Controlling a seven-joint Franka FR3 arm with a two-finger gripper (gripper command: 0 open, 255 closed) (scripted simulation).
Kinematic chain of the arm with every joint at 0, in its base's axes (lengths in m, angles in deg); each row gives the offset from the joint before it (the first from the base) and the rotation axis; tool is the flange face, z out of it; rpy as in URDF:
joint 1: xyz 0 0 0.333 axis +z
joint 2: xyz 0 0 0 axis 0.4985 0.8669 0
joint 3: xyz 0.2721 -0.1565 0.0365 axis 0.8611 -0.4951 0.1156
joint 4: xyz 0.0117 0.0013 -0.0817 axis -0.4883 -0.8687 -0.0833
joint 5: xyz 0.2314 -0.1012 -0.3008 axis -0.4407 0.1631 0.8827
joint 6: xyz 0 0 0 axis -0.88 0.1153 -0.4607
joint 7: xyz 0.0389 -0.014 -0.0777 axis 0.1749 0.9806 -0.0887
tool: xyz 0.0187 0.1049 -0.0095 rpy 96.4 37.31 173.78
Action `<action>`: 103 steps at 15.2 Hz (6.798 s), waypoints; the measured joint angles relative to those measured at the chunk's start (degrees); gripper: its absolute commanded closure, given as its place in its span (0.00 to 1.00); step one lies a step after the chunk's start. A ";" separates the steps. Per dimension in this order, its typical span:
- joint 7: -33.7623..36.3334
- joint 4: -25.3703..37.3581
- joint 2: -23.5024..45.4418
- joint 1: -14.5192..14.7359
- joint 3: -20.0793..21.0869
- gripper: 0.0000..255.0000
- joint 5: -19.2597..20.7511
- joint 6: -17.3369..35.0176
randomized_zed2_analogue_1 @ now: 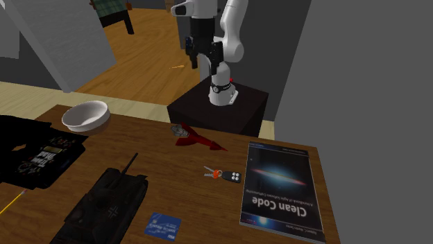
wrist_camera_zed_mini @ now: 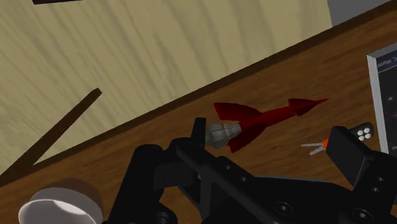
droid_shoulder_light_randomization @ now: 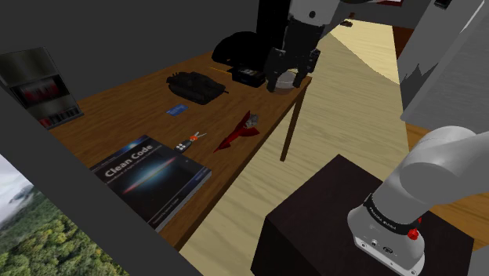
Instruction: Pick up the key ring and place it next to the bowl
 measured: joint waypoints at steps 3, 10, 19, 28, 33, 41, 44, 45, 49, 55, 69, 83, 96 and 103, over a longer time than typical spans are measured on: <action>8.97 1.00 3.84 -1.10 5.26 0.00 -1.42 2.76; 30.37 8.55 19.52 -6.40 17.16 0.00 0.93 9.87; 63.12 23.76 46.01 -8.18 25.97 0.00 17.83 13.99; 82.43 38.19 65.28 0.56 20.34 0.00 28.98 13.57; 83.43 37.52 67.46 1.38 19.37 0.00 30.44 16.10; 83.54 37.13 67.60 1.38 19.28 1.00 30.58 16.61; 83.54 37.13 67.60 1.38 19.28 1.00 30.58 16.61; 83.54 37.13 67.60 1.38 19.28 1.00 30.58 16.61; 83.54 37.13 67.60 1.39 19.28 1.00 30.58 16.61; 83.05 38.45 66.34 1.10 19.91 1.00 29.62 14.26; 81.39 43.98 62.18 0.19 21.72 1.00 26.50 5.33; 76.53 46.03 57.44 -3.88 22.12 1.00 23.12 -0.52; 57.62 37.79 49.38 -18.03 17.67 1.00 17.01 1.16; 48.90 39.60 50.28 -23.22 14.27 1.00 16.94 0.04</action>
